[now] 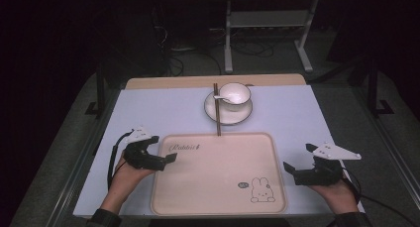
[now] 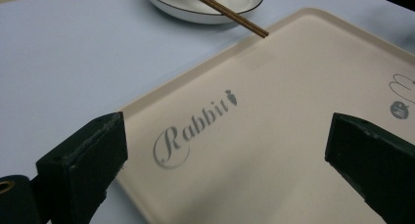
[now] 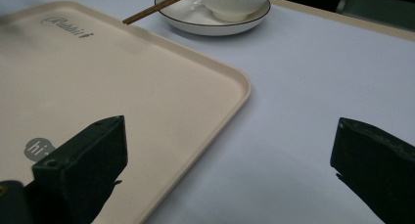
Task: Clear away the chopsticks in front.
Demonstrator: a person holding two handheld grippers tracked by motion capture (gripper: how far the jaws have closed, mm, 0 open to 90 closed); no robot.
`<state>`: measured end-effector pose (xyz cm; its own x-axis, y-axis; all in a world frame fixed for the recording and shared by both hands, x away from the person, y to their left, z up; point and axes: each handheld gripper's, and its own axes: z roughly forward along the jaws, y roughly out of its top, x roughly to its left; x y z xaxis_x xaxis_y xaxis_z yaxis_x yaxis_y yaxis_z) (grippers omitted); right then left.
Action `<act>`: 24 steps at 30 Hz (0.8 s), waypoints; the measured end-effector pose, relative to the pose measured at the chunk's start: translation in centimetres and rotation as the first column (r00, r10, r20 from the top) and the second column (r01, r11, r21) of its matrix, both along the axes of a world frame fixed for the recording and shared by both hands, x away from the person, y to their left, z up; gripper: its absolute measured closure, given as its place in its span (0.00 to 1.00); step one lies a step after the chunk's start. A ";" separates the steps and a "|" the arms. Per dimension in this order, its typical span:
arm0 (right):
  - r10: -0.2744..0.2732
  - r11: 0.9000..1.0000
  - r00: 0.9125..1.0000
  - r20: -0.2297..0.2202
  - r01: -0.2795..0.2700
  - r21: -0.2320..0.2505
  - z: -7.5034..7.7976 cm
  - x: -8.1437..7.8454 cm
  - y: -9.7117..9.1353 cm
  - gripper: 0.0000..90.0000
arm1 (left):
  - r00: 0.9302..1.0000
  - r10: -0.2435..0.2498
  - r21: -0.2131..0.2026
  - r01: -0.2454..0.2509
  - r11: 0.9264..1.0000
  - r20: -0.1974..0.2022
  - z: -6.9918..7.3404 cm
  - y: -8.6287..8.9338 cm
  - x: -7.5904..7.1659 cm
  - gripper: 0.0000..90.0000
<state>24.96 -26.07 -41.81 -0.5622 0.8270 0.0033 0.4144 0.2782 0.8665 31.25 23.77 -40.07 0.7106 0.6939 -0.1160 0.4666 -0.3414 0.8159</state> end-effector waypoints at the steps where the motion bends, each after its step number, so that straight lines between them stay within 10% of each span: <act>1: -0.001 1.000 1.000 0.000 0.001 0.000 0.0 0.0 0.0 0.00 | 1.000 -0.006 0.009 0.006 1.000 0.001 0.1 -0.4 0.3 0.02; 24: -0.008 1.000 1.000 0.000 0.008 -0.002 -0.2 0.1 -0.2 0.00 | 0.999 -0.032 0.014 0.032 0.999 -0.013 1.6 -7.6 7.9 0.02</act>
<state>25.08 -26.31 -41.99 -0.5555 0.8315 0.0011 0.4163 0.2770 0.8660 39.18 16.14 -38.47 0.7311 0.6724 -0.1156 0.4659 -0.3682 0.8046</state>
